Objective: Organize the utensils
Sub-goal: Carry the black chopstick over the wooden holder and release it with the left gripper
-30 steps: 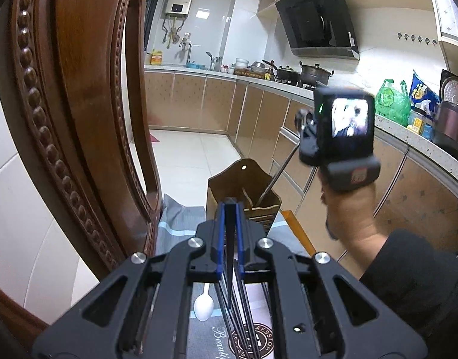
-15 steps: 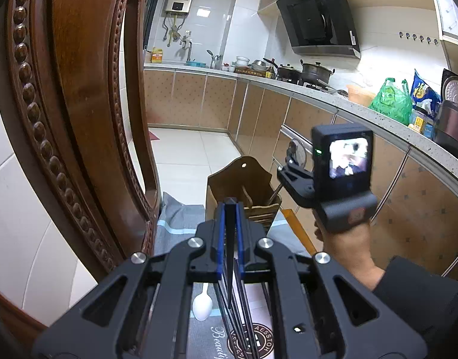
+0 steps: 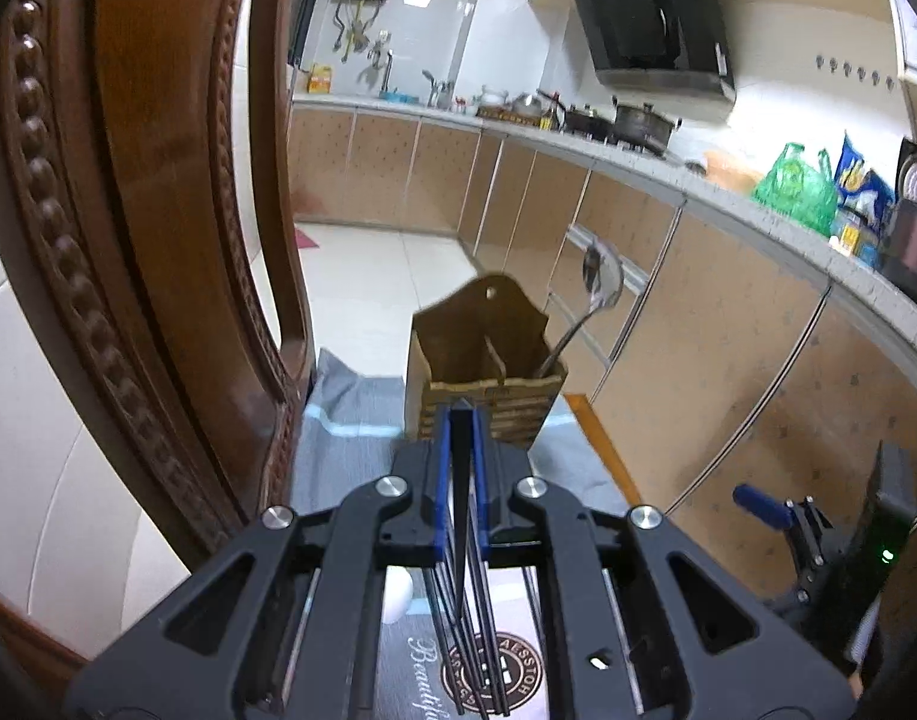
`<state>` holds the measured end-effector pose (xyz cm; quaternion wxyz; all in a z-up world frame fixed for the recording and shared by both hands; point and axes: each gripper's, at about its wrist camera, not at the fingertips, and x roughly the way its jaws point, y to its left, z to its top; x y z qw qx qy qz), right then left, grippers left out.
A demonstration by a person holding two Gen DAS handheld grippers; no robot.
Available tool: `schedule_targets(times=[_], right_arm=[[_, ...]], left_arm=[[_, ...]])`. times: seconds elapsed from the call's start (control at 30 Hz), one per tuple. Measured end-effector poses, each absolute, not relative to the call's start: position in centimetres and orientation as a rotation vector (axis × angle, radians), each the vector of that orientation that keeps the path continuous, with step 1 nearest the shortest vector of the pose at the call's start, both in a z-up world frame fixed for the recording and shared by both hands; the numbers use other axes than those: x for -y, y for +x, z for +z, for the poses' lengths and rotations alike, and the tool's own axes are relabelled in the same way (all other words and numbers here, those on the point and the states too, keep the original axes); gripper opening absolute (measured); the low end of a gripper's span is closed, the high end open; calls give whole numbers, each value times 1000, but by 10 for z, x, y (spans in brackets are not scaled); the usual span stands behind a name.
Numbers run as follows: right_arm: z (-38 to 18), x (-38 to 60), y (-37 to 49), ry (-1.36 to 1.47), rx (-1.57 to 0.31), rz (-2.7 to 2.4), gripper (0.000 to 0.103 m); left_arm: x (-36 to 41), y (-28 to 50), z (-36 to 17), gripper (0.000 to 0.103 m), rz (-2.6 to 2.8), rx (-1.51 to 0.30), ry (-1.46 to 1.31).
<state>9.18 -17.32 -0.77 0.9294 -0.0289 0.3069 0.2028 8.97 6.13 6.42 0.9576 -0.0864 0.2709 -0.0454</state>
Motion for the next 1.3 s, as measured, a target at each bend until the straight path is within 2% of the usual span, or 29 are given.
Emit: schedule_targets(times=[0.13, 0.37, 0.6, 0.77, 0.87, 1.07, 1.3], right_arm=[[-8, 173, 85, -87, -618, 446, 100], [-10, 211, 102, 86, -671, 467, 100], [-3, 227, 104, 112, -635, 469, 100], [-6, 238, 113, 154, -648, 452, 100], [-8, 241, 118, 172, -651, 441, 100], [-8, 239, 127, 188, -649, 442, 100], [-15, 232, 138, 185, -664, 449, 100]], left_arm=[[-46, 89, 56, 7, -61, -571, -113], [-36, 71, 72, 7, -30, -528, -93], [-35, 82, 140, 7, 27, -435, -107], [-42, 117, 196, 7, 53, -357, -151], [-46, 149, 212, 7, 59, -338, -177], [-52, 215, 191, 7, 58, -387, -214], [-62, 276, 122, 7, 64, -503, -253]])
